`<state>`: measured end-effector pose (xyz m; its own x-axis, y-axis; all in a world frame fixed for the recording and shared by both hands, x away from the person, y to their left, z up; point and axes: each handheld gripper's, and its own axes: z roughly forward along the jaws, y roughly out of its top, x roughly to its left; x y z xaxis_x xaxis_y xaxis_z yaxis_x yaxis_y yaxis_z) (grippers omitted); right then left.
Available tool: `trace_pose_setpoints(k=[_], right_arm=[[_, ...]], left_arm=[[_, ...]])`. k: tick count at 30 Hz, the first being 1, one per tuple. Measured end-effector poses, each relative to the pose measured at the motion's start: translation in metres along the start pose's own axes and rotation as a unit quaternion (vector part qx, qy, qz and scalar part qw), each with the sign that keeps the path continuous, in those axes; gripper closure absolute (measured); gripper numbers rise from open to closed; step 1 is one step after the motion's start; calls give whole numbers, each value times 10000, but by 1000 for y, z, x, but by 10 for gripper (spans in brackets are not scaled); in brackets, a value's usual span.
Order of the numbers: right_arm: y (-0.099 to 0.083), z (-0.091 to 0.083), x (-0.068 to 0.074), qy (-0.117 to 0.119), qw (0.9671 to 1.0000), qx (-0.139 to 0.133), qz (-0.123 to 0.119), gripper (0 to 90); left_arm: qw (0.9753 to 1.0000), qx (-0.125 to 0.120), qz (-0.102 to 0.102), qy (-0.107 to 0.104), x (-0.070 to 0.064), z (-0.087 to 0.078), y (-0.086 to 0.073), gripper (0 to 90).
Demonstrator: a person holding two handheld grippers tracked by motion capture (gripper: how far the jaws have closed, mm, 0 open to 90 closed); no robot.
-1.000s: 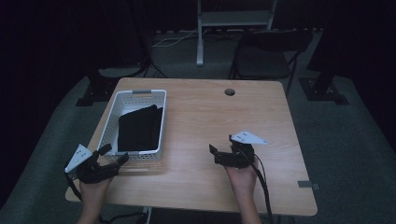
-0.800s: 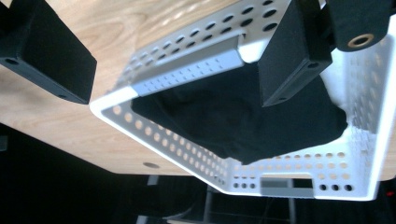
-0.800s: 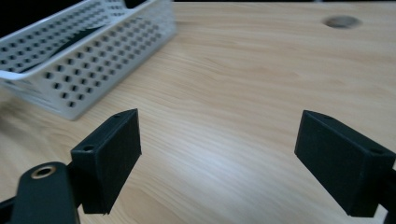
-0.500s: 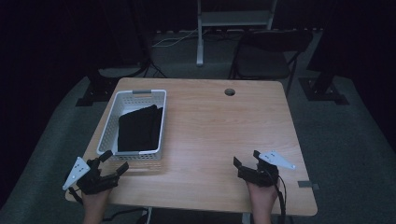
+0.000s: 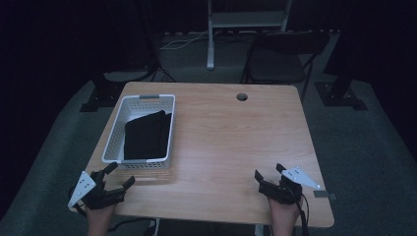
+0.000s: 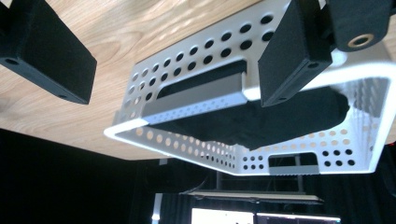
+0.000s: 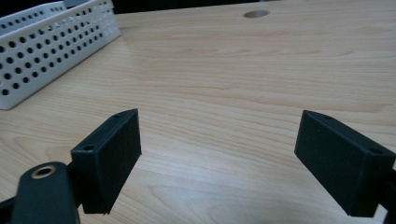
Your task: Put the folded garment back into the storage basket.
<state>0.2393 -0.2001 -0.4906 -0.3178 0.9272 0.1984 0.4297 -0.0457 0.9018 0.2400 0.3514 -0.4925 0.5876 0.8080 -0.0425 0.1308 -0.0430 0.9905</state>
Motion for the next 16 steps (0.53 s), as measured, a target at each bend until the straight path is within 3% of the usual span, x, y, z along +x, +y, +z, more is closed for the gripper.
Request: trace_pose_setpoints(k=[4,9,16], right_arm=[[-3,-8,-3,-133,9999,-81,-17,140],[-4,-8,-5,-77,9999,-86,78,139],[-5,-9,-6,-31,9998,-159,152,139]], left_arm=[[10000,-82,44,-33,1,-1,-1,120],[9999,-76,144,-3,1,0,0,120],[9998,-166,125,61,0,-1,-1,120]])
